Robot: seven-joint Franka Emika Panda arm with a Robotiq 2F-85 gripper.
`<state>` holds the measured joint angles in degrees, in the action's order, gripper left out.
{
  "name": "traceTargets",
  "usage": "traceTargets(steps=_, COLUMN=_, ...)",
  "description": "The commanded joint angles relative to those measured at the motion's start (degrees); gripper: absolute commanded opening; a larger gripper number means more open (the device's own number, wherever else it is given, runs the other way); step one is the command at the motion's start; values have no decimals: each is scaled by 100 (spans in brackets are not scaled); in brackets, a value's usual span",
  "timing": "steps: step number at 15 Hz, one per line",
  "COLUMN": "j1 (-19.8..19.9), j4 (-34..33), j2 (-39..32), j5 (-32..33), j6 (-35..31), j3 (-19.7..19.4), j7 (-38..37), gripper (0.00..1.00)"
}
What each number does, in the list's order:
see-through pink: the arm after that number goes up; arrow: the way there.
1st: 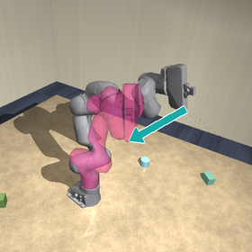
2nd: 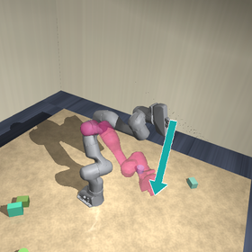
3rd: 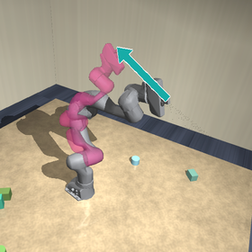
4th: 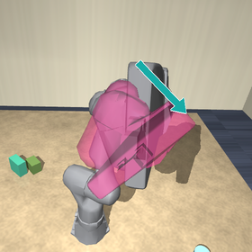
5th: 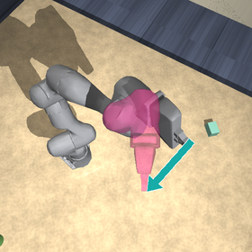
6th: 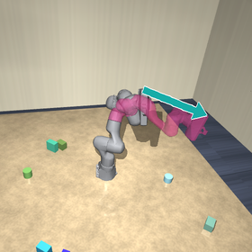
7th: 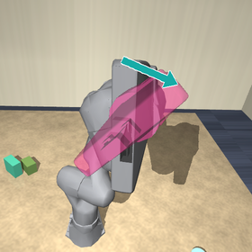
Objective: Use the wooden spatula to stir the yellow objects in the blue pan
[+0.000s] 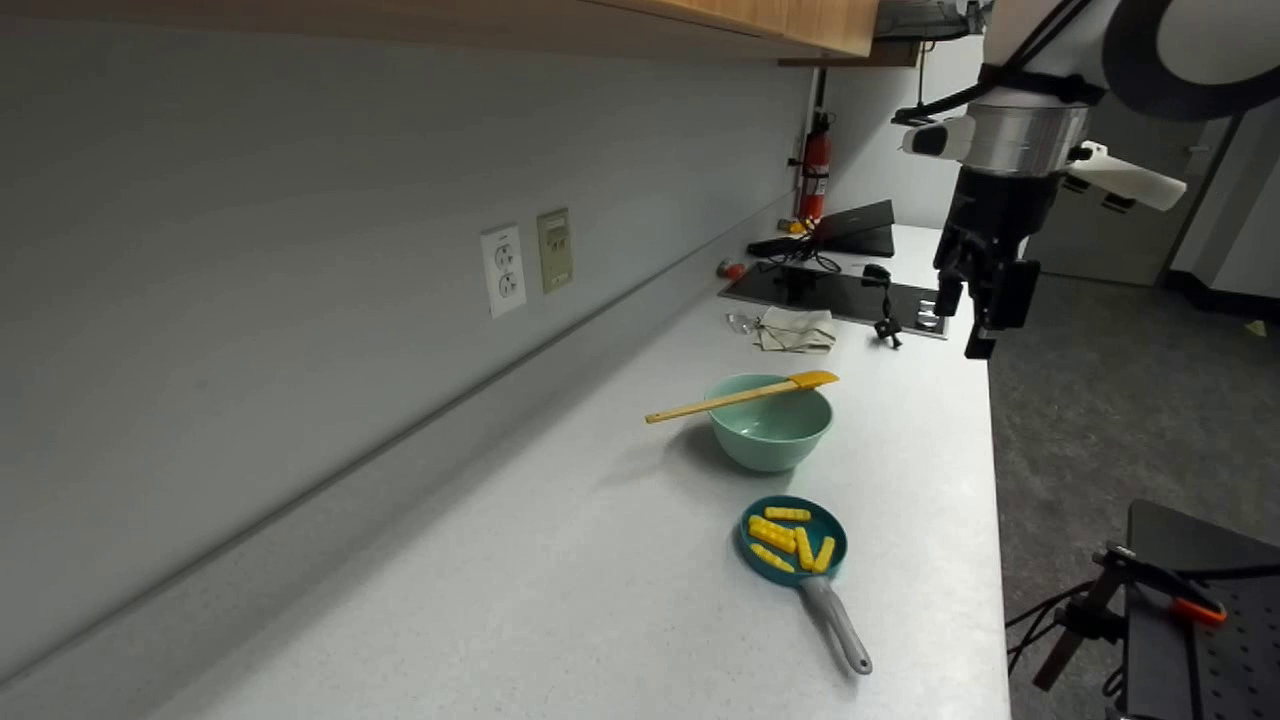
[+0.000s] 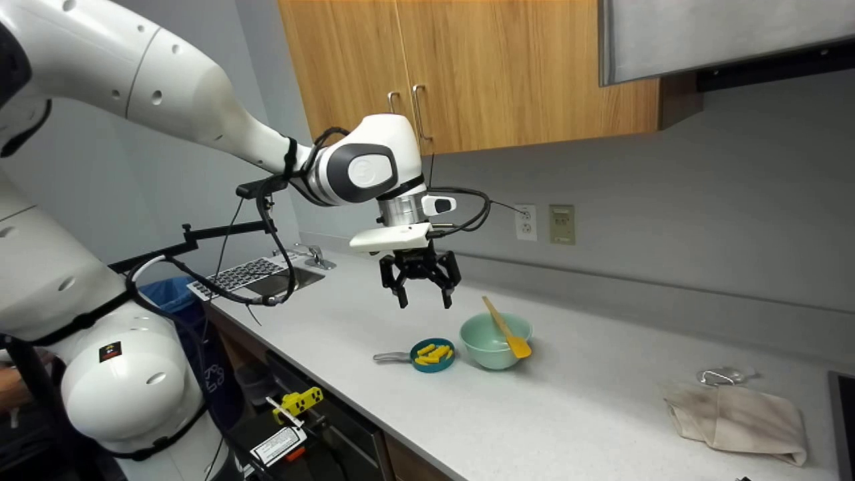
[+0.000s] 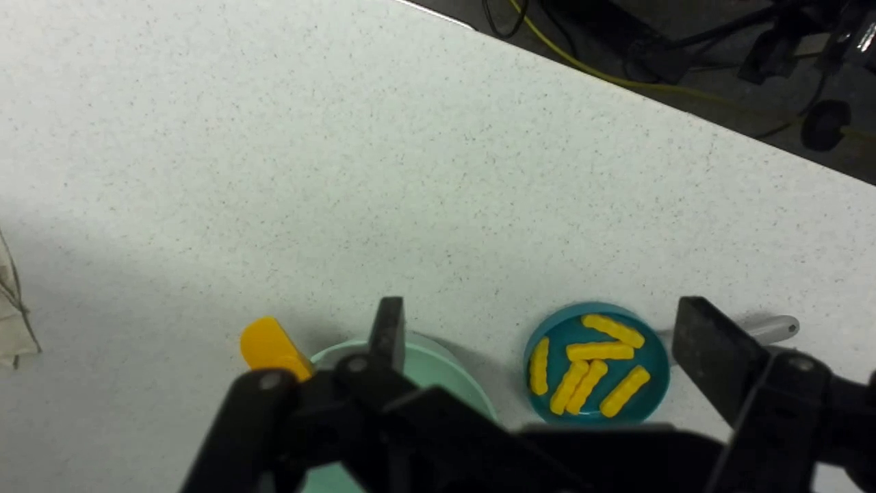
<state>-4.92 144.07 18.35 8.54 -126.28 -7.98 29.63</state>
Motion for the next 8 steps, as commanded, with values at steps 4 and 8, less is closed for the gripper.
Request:
traceTargets(steps=4, j1=29, j4=-1159, j2=-1440, j5=-634, j6=-553, j3=81, j7=953, gripper=100)
traceTargets(steps=8, j1=161, j4=-1114, j2=-1804, j5=-1031, j6=-1197, j3=265, j7=1065, gripper=100)
